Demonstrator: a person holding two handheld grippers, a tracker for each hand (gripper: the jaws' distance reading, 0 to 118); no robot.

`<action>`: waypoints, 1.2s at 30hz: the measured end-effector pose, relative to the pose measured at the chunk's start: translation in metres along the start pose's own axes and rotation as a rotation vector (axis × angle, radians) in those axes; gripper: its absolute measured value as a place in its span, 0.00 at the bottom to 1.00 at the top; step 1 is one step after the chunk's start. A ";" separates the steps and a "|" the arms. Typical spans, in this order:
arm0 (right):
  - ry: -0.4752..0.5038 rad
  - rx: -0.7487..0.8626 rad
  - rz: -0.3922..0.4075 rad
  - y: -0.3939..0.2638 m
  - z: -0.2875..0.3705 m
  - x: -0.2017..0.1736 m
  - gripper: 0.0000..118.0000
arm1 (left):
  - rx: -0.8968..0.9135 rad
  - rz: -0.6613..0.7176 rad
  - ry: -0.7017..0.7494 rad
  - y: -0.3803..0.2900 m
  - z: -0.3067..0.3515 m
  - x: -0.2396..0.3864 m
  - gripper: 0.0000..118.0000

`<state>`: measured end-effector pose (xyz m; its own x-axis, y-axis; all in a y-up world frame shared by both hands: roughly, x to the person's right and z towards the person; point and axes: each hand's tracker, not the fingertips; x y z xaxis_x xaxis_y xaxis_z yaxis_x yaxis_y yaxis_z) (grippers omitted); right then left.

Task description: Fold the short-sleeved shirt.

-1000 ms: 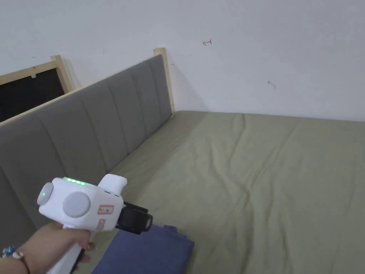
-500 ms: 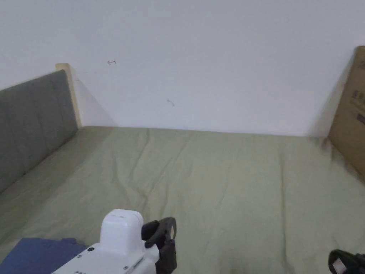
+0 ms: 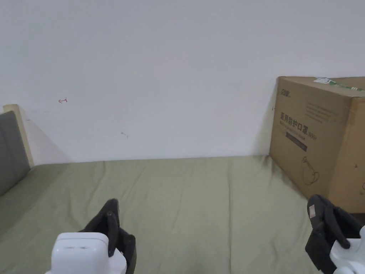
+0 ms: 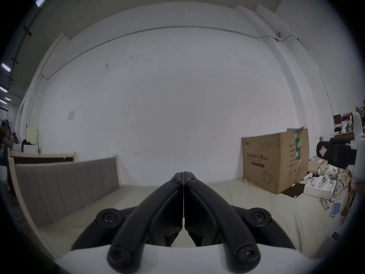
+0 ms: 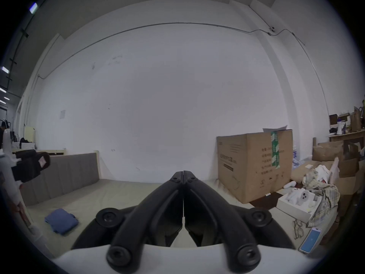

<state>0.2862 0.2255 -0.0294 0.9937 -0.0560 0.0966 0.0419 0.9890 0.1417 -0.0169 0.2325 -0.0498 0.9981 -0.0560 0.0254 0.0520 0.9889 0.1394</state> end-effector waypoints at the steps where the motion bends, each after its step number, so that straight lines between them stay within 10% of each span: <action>1: -0.023 -0.044 0.013 -0.004 0.000 0.001 0.00 | -0.033 0.029 -0.020 -0.004 0.001 -0.002 0.00; 10: -0.030 -0.105 -0.035 -0.006 0.001 0.018 0.01 | -0.041 0.002 -0.007 -0.005 0.012 -0.005 0.05; 12: -0.043 -0.100 -0.012 -0.003 0.001 0.016 0.33 | -0.027 0.003 -0.016 -0.004 0.015 -0.005 0.38; 14: -0.065 -0.092 0.002 -0.001 0.002 0.015 0.89 | -0.033 0.003 -0.023 -0.003 0.014 -0.005 0.96; 15: -0.071 -0.086 0.004 0.000 0.003 0.015 1.00 | -0.032 0.009 -0.027 -0.002 0.018 -0.005 1.00; 36: -0.031 -0.059 0.041 0.007 0.012 -0.003 1.00 | -0.011 0.040 -0.004 0.009 0.012 -0.018 1.00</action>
<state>0.2820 0.2308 -0.0170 0.9911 -0.0184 0.1320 0.0081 0.9969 0.0786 -0.0345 0.2403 -0.0367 0.9993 -0.0170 0.0344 0.0125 0.9918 0.1272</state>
